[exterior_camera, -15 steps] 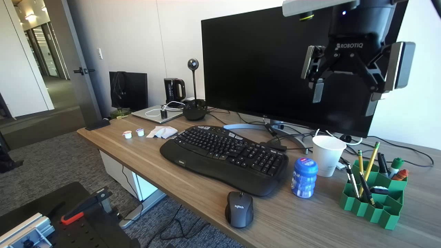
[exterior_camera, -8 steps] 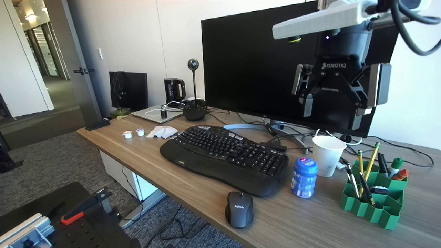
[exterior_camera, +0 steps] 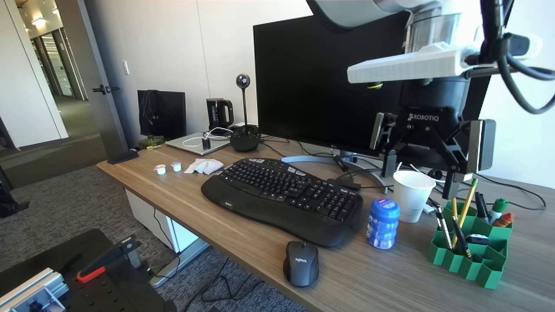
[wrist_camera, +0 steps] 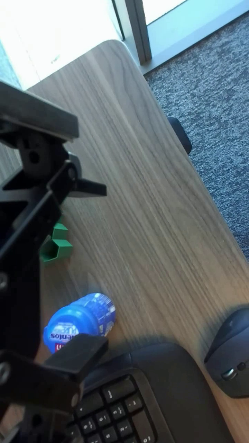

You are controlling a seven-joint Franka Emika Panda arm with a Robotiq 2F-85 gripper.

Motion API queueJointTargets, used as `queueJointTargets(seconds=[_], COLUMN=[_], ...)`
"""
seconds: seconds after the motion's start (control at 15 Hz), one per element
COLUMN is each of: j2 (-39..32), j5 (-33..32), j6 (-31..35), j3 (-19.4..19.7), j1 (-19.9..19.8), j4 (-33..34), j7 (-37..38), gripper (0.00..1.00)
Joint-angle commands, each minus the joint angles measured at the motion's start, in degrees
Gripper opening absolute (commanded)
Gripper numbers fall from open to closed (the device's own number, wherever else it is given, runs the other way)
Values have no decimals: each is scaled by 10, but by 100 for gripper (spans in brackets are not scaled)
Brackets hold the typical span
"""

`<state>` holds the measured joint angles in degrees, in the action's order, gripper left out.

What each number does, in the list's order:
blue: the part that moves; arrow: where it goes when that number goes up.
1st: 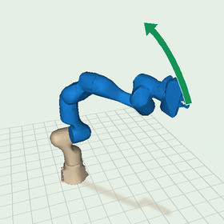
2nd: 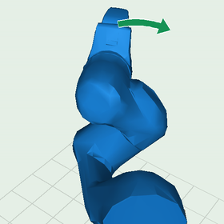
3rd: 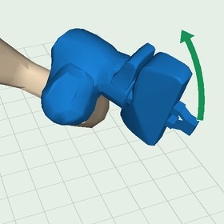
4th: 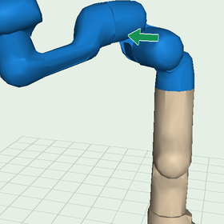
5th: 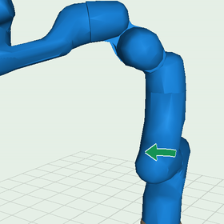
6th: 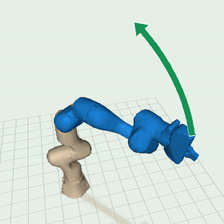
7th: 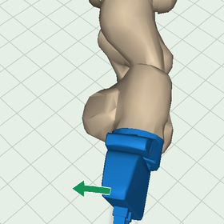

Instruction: Move the blue bottle to the left

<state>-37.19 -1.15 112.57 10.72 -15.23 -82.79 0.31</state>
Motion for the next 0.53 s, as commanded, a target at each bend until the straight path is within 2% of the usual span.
queueJointTargets(seconds=[0.0, 0.47], j2=[-9, -5], j5=[-2, -4], j6=[-1, 9], j3=[-6, -8], j1=[-8, -14], j4=[6, -15], j7=[-25, -64], gripper=[100, 100])
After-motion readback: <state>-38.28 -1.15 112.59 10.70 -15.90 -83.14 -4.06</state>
